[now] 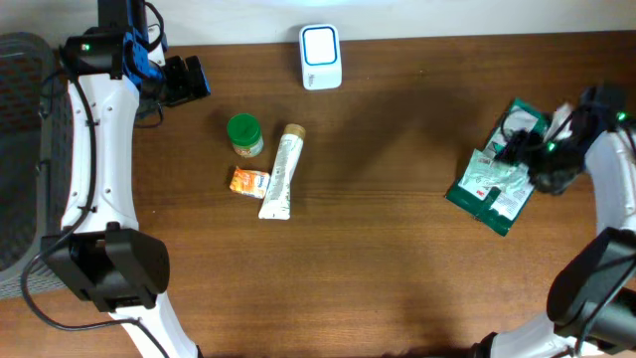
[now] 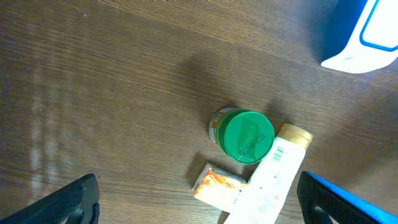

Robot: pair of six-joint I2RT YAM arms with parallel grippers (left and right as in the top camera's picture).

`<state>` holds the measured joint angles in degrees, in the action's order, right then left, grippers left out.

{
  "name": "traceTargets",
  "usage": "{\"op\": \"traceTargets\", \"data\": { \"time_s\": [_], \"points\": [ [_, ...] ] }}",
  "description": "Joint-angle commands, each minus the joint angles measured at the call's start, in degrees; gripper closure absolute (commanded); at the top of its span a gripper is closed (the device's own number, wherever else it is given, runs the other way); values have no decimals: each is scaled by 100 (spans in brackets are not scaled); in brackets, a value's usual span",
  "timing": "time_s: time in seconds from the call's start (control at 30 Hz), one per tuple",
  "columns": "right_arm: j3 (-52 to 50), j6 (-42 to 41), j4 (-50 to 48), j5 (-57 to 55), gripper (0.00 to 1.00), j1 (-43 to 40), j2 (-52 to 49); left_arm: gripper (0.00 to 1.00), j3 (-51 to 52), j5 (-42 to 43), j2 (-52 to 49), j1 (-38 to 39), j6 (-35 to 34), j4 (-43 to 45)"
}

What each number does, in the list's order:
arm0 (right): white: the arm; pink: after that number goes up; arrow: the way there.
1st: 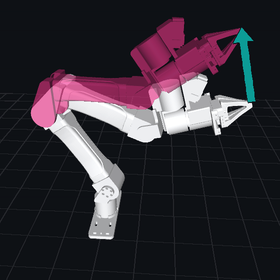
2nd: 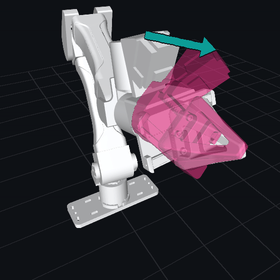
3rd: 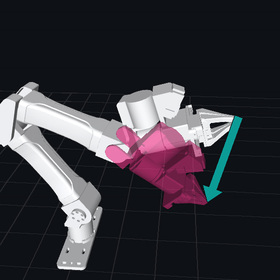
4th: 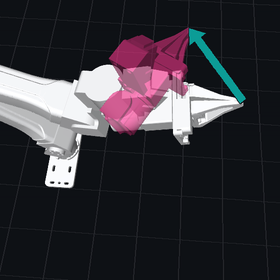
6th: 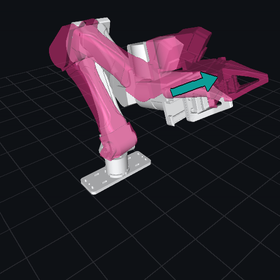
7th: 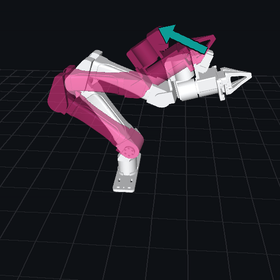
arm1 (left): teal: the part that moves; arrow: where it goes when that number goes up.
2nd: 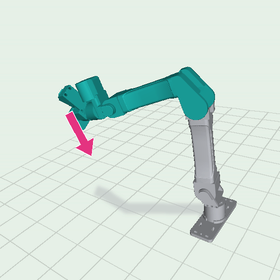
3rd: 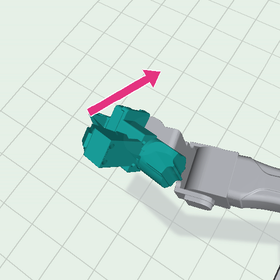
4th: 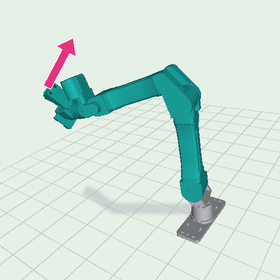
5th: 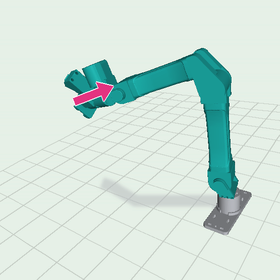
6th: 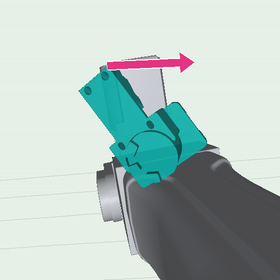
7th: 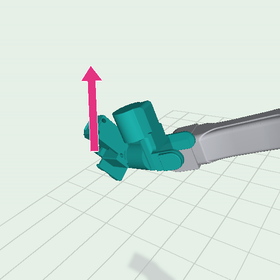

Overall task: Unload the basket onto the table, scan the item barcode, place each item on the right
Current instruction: 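Drop the sachet onto the green package with the right gripper, then grasp the white tube with the right gripper and lift it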

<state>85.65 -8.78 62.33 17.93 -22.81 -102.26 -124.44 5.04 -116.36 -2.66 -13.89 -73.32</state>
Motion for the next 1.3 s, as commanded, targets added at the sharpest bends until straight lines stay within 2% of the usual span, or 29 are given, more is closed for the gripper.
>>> {"op": "traceTargets", "data": {
  "time_s": [0.0,0.1,0.2,0.37,0.67,0.9,1.03,1.13,1.2,1.23,1.27],
  "points": [
    [846,404,529,846,18,693,107,1,-52,-37,55,-13,33,-4],
    [903,374,328,1248,2,1698,79,1,-52,-39,55,-13,33,-4],
    [798,-299,-553,1294,2,2815,-50,1,-52,-37,55,-13,33,-4],
    [761,-1054,-1394,1294,0,3875,-649,1,-52,-39,55,-13,33,-4],
    [758,-2398,-2717,1117,32,5213,-1954,1,-52,-39,55,-13,33,-4],
    [756,-2796,-3025,391,37,5628,-2507,1,-52,-37,55,-13,33,-4],
    [756,-2796,-3373,391,37,5630,-2745,1,-52,-37,55,-13,33,-4],
    [754,-2750,-3460,413,41,5665,-2942,1,-52,-37,55,-13,33,-4],
    [752,-2706,-3373,428,53,5665,-3025,1,-52,-37,55,-13,33,-4],
    [752,-2660,-3303,428,63,5663,-3025,1,-52,-37,55,-13,33,-4],
    [752,-2594,-3202,433,77,5654,-3023,1,-52,-39,55,-13,33,-4]
  ]
}}
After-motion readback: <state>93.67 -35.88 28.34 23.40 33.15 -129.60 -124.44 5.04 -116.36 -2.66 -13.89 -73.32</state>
